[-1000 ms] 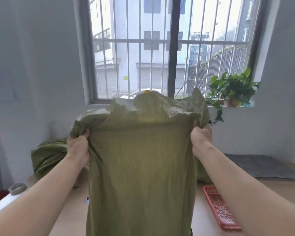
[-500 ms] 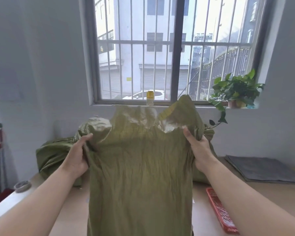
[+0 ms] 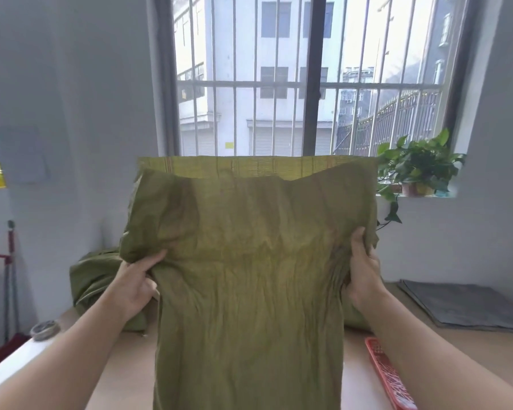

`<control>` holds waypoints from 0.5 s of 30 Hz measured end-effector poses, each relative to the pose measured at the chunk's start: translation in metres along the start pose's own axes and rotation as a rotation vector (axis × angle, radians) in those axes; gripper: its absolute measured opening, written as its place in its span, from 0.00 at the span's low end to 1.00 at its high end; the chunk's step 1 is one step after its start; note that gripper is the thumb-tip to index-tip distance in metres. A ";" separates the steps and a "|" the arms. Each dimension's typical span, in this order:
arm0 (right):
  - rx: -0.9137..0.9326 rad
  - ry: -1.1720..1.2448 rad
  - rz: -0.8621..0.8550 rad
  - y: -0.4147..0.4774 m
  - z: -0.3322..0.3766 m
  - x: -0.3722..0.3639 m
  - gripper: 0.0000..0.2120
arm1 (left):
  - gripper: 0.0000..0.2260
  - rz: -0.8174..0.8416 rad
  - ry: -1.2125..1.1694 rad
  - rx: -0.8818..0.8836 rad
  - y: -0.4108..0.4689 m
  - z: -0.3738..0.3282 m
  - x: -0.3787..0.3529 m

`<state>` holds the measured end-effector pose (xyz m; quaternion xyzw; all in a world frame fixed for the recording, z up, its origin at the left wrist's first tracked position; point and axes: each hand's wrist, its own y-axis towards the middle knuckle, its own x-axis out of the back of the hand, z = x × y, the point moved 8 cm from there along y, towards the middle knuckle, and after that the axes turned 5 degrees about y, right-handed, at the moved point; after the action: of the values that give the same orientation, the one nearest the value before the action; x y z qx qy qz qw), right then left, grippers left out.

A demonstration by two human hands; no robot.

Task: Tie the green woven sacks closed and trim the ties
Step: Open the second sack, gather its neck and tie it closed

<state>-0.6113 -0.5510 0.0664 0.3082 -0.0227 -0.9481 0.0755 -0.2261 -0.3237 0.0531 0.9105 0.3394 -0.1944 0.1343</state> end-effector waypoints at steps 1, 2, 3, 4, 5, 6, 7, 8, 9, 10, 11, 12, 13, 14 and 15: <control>-0.005 -0.030 0.035 -0.002 0.000 -0.002 0.28 | 0.25 0.046 0.071 0.022 -0.003 0.006 -0.005; -0.007 -0.069 0.060 -0.003 -0.002 -0.003 0.25 | 0.26 0.085 0.133 0.035 -0.007 0.010 -0.010; -0.020 -0.106 0.078 -0.004 -0.004 -0.004 0.21 | 0.25 0.092 0.173 0.040 -0.007 0.015 -0.011; -0.020 -0.141 0.081 -0.003 -0.007 -0.004 0.20 | 0.24 0.065 0.178 0.048 -0.006 0.018 -0.010; -0.021 -0.163 0.079 -0.003 -0.010 -0.005 0.18 | 0.21 0.030 0.166 0.057 -0.003 0.021 -0.007; -0.017 -0.176 0.068 0.000 -0.012 -0.005 0.17 | 0.19 -0.003 0.148 0.056 0.000 0.023 -0.007; -0.010 -0.182 0.049 0.002 -0.013 -0.006 0.15 | 0.18 -0.038 0.130 0.050 0.003 0.024 -0.005; 0.001 -0.184 0.036 0.003 -0.013 -0.007 0.14 | 0.17 -0.070 0.108 0.046 0.004 0.024 -0.007; 0.006 -0.186 0.019 0.005 -0.013 -0.007 0.14 | 0.16 -0.107 0.094 0.045 0.005 0.025 -0.006; 0.013 -0.189 0.015 0.005 -0.012 -0.008 0.14 | 0.16 -0.128 0.082 0.041 0.004 0.026 -0.009; 0.020 -0.201 0.009 0.004 -0.012 -0.008 0.15 | 0.15 -0.132 0.078 0.037 0.001 0.026 -0.013; 0.029 -0.212 0.011 0.003 -0.012 -0.008 0.15 | 0.13 -0.125 0.078 0.039 -0.001 0.027 -0.017; 0.029 -0.226 0.021 0.001 -0.012 -0.009 0.15 | 0.10 -0.118 0.081 0.050 -0.002 0.030 -0.021; 0.021 -0.231 0.043 -0.001 -0.013 -0.011 0.16 | 0.08 -0.110 0.068 0.059 -0.006 0.031 -0.026; 0.010 -0.238 0.082 -0.004 -0.014 -0.014 0.20 | 0.07 -0.112 0.052 0.067 -0.007 0.033 -0.028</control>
<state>-0.5926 -0.5453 0.0625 0.1927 -0.0490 -0.9739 0.1094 -0.2593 -0.3467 0.0357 0.8989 0.3864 -0.1891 0.0838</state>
